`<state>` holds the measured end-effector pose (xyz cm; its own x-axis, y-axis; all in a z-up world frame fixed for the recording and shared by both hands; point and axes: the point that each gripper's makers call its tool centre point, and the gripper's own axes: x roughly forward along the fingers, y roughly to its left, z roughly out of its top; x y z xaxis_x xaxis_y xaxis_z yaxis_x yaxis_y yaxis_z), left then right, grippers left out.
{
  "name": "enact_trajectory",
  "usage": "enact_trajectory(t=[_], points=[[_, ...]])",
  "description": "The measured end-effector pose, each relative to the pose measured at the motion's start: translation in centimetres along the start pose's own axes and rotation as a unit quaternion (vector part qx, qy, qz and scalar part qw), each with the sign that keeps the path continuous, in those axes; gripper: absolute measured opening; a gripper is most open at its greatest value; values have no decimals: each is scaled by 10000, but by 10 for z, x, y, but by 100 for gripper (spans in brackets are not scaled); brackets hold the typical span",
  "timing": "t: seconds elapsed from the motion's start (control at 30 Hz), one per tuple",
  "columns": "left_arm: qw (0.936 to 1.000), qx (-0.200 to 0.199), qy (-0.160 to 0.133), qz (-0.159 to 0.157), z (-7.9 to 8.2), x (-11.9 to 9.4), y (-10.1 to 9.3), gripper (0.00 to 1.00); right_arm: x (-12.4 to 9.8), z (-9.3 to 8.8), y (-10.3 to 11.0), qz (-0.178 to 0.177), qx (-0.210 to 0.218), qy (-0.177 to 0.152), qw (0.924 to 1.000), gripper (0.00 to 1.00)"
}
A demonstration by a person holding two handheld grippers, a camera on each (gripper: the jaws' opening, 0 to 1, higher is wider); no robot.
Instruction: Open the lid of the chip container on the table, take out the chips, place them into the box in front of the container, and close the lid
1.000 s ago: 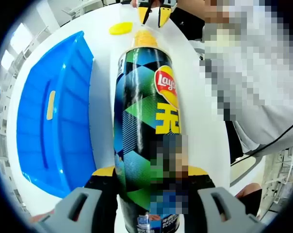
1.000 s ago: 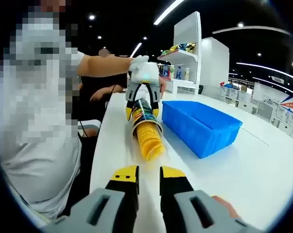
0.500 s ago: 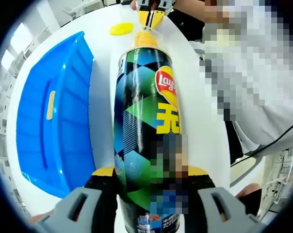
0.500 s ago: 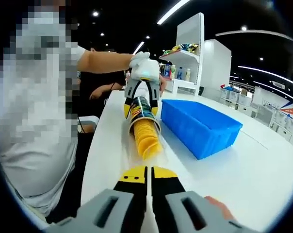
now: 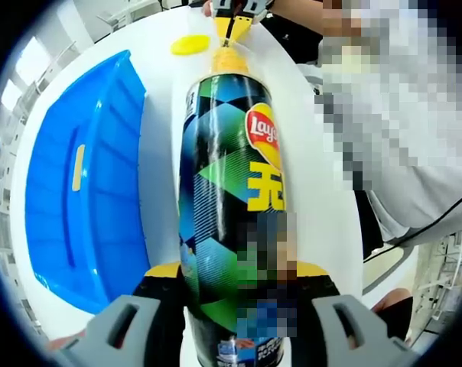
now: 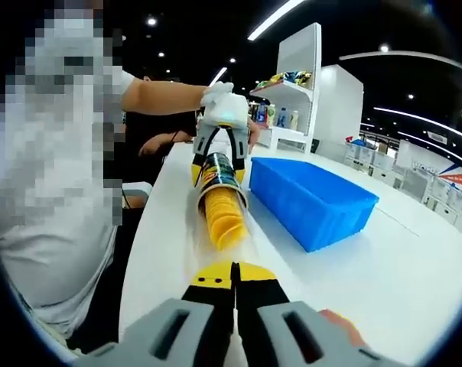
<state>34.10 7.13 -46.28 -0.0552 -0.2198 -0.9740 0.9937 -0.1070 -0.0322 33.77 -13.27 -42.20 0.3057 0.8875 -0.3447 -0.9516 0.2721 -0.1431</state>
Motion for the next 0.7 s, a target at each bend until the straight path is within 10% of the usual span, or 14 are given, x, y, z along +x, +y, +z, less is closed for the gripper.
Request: enact_trajectory(t=[0.7], points=[[10000, -13, 67, 5, -1, 0, 1, 53, 8, -1, 0, 126, 321, -235, 9991, 1]])
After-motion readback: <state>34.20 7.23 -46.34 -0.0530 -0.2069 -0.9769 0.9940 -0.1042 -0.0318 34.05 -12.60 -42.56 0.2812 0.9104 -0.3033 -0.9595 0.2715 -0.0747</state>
